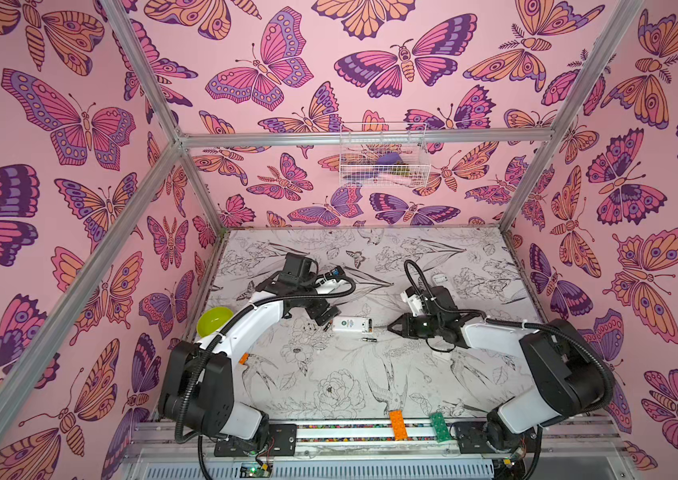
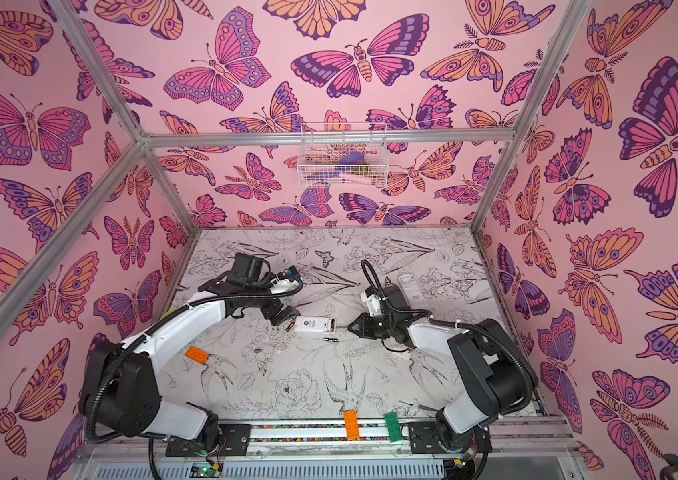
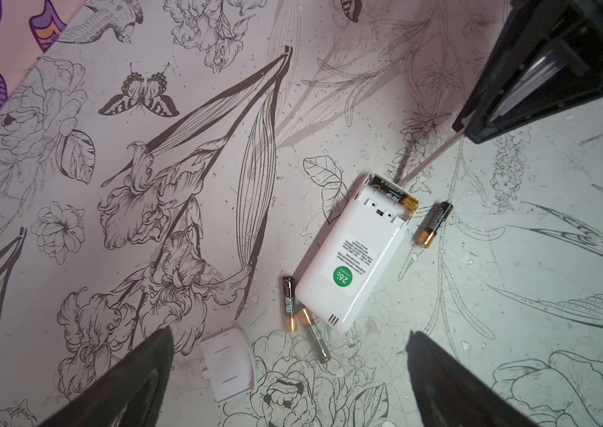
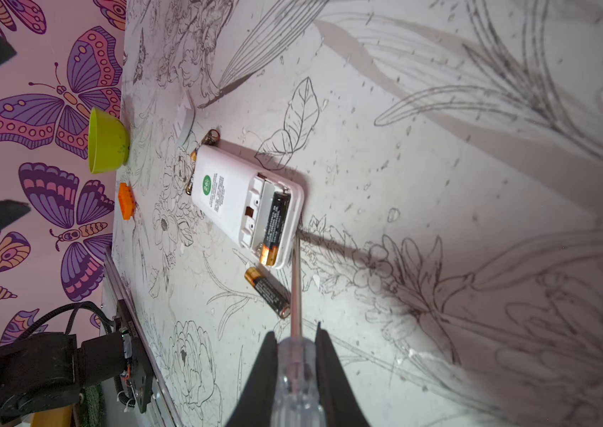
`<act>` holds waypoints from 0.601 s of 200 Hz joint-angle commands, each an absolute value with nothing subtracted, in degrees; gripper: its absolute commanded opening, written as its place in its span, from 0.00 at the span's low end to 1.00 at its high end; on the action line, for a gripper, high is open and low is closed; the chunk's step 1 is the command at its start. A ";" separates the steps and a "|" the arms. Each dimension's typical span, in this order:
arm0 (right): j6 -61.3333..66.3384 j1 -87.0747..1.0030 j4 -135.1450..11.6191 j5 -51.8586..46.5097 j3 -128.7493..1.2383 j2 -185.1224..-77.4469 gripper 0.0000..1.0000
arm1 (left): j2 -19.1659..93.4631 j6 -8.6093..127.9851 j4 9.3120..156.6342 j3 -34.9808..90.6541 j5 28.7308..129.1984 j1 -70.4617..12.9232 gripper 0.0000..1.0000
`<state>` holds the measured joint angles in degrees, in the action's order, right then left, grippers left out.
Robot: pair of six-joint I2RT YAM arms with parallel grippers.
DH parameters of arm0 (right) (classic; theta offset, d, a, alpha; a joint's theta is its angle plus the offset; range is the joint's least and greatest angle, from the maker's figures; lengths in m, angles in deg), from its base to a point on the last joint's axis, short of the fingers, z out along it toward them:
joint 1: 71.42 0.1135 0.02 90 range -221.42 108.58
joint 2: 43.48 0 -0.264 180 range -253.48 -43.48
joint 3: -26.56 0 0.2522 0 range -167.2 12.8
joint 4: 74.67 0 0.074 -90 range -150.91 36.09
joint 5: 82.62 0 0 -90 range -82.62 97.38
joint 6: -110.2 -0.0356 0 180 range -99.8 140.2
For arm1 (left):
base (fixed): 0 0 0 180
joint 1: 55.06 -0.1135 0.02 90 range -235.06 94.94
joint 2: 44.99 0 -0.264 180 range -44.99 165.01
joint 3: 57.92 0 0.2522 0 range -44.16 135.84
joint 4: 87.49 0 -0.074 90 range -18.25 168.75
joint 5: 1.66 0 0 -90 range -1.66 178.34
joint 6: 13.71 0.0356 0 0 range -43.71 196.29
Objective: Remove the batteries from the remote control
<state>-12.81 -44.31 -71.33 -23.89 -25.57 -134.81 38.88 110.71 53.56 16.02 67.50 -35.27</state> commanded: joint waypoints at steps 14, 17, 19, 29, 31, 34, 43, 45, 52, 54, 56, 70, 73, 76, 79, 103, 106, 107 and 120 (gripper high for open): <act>-13.39 -44.00 -72.52 -20.18 -29.55 -139.40 0.00 | 36.17 109.96 54.36 14.38 64.82 -37.26 1.00; -13.54 -44.02 -72.67 -20.41 -29.85 -139.85 0.00 | 36.17 109.89 54.47 14.25 64.75 -37.43 1.00; -13.63 -44.00 -72.86 -20.55 -30.14 -140.11 0.00 | 36.09 109.87 54.53 14.10 64.73 -37.53 1.00; -13.98 -44.00 -73.34 -21.73 -31.33 -141.38 0.00 | 35.91 109.70 54.76 13.86 64.59 -38.04 1.00; -14.07 -44.00 -73.40 -21.85 -31.57 -141.61 0.00 | 35.83 109.69 54.74 13.85 64.54 -38.13 1.00; -14.12 -44.00 -73.39 -22.02 -31.85 -141.73 0.00 | 35.66 109.65 54.76 13.82 64.55 -38.28 1.00; -14.20 -44.00 -73.39 -22.15 -32.41 -141.93 0.00 | 35.18 109.47 54.76 13.61 64.37 -38.72 1.00; -14.22 -44.00 -73.39 -22.09 -32.50 -141.90 0.00 | 35.12 109.44 54.69 13.61 64.24 -38.89 1.00; -13.83 -44.00 -72.92 -22.13 -32.76 -141.78 0.00 | 34.95 109.43 54.93 13.30 63.96 -39.27 1.00; -13.62 -44.04 -72.73 -22.21 -32.87 -141.75 0.00 | 34.91 109.47 55.07 13.20 63.92 -39.44 1.00; -13.32 -44.03 -72.35 -22.17 -33.01 -141.68 0.00 | 34.90 109.51 55.21 13.02 63.86 -39.58 1.00; -10.68 -44.34 -68.33 -21.27 -34.23 -140.17 0.00 | 35.05 110.42 56.61 11.56 64.41 -40.16 1.00; -10.20 -44.42 -67.41 -21.01 -34.49 -139.58 0.00 | 35.14 110.93 56.88 11.20 64.69 -40.20 1.00; -9.75 -44.43 -66.41 -20.85 -34.61 -139.00 0.00 | 35.24 111.48 57.06 10.98 64.98 -40.20 1.00; -9.34 -44.44 -65.71 -20.66 -34.72 -138.23 0.00 | 35.39 111.94 57.21 10.76 65.31 -40.12 1.00; -7.18 -44.52 -58.93 -18.77 -34.00 -131.08 0.00 | 35.74 113.06 58.07 10.24 66.50 -40.19 1.00; -7.05 -44.52 -58.31 -18.51 -33.71 -130.24 0.00 | 35.77 112.97 58.16 10.16 66.39 -40.20 1.00; -7.00 -44.52 -58.08 -18.44 -33.62 -130.02 0.00 | 35.78 112.96 58.17 10.16 66.33 -40.20 1.00; -7.38 -44.39 -56.99 -18.18 -31.59 -127.00 0.00 | 35.84 112.65 58.28 10.19 65.93 -40.18 1.00</act>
<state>-9.42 -44.33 -62.85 -20.35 -33.05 -133.30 35.80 111.87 56.58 10.97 66.25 -39.94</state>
